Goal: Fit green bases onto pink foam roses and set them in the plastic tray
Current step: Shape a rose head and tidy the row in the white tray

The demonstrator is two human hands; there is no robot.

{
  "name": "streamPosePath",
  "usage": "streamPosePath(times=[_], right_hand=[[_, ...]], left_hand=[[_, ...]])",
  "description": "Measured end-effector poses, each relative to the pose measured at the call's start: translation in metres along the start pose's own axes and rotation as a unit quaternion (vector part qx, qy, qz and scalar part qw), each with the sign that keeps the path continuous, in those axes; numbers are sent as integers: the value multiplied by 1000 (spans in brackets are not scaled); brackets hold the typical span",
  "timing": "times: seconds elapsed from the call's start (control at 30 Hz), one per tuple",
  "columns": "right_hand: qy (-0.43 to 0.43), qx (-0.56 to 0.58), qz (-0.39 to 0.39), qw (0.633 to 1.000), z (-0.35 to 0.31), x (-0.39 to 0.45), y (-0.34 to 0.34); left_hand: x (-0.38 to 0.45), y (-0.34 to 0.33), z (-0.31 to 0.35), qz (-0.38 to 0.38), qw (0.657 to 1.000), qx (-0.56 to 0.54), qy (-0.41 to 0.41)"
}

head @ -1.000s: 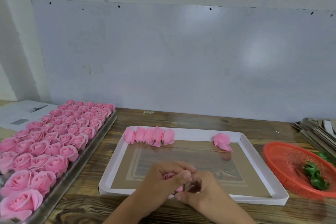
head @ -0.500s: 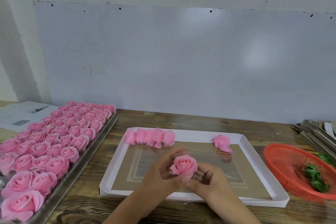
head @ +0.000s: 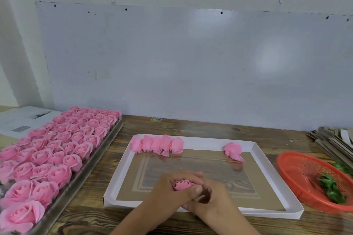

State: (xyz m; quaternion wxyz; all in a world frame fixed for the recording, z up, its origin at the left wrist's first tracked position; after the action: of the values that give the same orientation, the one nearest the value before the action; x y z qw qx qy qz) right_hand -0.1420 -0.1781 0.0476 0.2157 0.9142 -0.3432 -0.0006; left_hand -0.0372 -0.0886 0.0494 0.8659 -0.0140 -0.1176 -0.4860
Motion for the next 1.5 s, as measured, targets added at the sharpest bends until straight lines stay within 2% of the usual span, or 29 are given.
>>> streamPosePath(times=[0.13,0.2,0.33,0.43,0.6,0.73,0.83,1.07,1.23,1.5], right_hand=[[40,-9,9,999,1,2,1],[28,21,26,999,1,2,4],[-3,8,39,999,5,2,7],[-3,-20,17,1000,5,1,6],[-8,-58,6,998,4,0,3],[17,-39,17,999,0,-1,2],[-5,2,25,1000,-1,-1,2],[-18,7,18,1000,0,-1,3],[-22,-32,13,999,0,-2,0],[5,14,28,1000,-5,-3,-2]], left_hand=[[0,-1,0,-21,1000,12,-5],[0,-1,0,-18,1000,0,-7],[1,2,-1,29,996,-82,-4],[2,5,0,62,995,-63,-36],[2,0,-2,40,998,-37,-20],[3,-1,-9,2,1000,-20,-1],[1,-1,-6,-11,1000,-13,4],[-1,2,3,53,996,-57,-40],[1,0,0,34,999,-28,-32],[2,-1,-4,-27,999,6,-33]])
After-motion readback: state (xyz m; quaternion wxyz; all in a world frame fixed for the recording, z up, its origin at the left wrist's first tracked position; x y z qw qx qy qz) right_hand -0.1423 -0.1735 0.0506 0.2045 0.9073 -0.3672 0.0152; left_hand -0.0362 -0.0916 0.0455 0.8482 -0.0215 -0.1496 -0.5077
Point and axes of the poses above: each hand's wrist, its own x-axis towards the middle knuckle, its own y-axis out of the back of the hand, z = x × y, the point moved 3 cm from there along x, towards the middle knuckle, and after that the axes turned 6 degrees about z, right-handed, at the moved point
